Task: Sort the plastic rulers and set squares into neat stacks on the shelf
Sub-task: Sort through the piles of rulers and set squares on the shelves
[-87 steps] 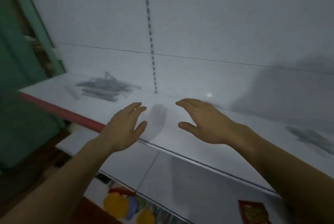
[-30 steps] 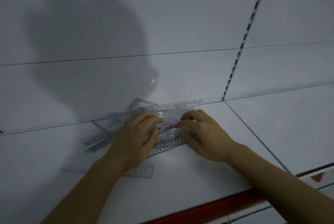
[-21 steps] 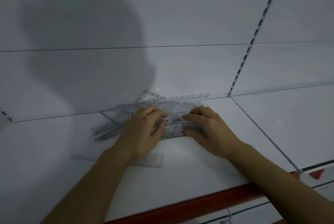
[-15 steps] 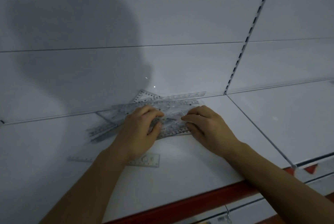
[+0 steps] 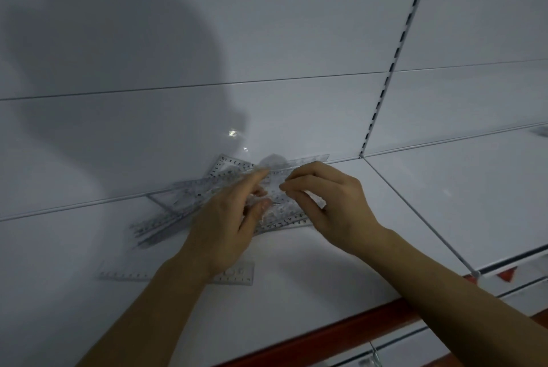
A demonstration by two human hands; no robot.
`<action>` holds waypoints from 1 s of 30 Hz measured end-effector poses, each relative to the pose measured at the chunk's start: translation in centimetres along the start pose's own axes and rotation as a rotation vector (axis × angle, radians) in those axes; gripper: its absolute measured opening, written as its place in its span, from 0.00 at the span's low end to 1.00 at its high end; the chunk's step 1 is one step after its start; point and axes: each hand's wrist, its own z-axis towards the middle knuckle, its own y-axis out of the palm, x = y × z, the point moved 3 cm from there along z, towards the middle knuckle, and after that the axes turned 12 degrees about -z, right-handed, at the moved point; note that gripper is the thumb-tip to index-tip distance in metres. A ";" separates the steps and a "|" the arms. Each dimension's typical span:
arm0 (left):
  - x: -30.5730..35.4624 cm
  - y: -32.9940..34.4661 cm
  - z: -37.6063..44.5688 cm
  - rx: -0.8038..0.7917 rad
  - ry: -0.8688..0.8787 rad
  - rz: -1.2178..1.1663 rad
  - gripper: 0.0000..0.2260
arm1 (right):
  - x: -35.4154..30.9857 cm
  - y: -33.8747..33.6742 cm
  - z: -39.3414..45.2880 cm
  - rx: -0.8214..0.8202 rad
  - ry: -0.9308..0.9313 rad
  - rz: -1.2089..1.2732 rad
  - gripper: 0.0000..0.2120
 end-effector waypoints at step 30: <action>1.1 -1.8 0.3 0.351 -0.062 0.043 0.23 | 4.5 -0.2 -1.9 0.025 0.574 0.170 0.08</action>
